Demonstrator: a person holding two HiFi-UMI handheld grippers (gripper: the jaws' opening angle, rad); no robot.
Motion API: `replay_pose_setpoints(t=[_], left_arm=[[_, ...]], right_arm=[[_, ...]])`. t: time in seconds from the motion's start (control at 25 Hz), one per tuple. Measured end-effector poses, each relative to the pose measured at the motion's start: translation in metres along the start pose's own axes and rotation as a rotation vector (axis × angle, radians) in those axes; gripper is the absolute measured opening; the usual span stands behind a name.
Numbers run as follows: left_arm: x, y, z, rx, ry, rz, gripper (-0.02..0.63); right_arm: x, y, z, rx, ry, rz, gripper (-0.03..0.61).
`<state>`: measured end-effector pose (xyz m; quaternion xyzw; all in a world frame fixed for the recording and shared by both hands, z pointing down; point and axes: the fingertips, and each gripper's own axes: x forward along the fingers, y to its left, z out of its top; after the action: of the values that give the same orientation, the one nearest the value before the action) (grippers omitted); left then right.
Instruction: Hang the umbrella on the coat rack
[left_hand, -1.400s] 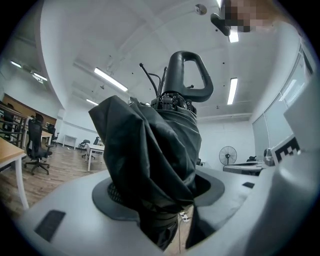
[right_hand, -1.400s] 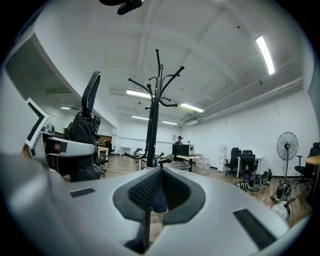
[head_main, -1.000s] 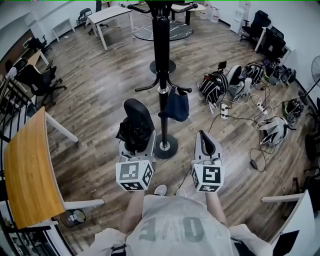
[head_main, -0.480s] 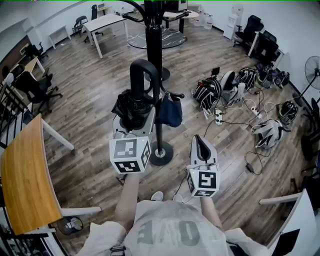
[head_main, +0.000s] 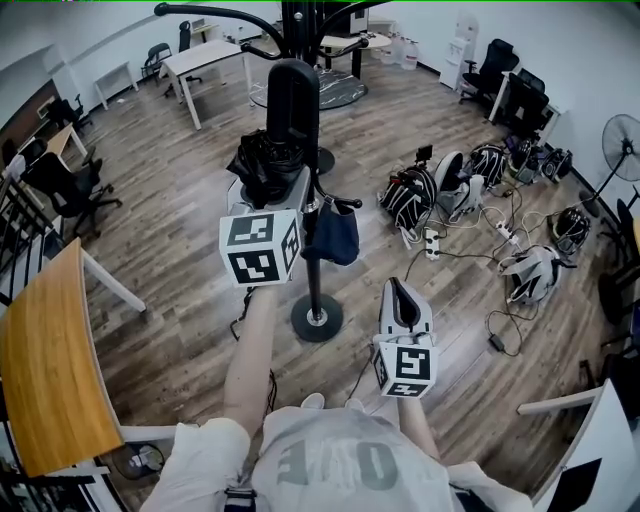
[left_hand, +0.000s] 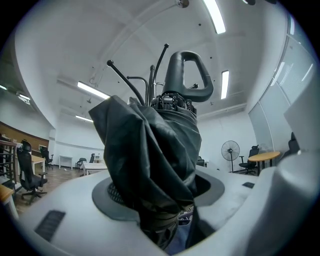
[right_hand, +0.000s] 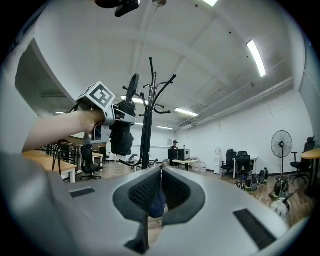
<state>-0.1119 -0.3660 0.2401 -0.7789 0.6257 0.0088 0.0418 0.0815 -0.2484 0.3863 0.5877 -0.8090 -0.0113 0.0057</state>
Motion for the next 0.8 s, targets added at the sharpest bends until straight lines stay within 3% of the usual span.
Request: replay_pose_setpoints(t=[0.56, 0.8], left_arm=[[0.052, 0.015, -0.023, -0.041, 0.116, 0.012, 0.293], [0.056, 0.017, -0.027, -0.032, 0.127, 0.027, 0.293]], right_arm=[[-0.007, -0.027, -0.005, 0.038, -0.011, -0.068, 0.031], [-0.008, -0.031, -0.003, 0.046, -0.023, -0.073, 0.031]])
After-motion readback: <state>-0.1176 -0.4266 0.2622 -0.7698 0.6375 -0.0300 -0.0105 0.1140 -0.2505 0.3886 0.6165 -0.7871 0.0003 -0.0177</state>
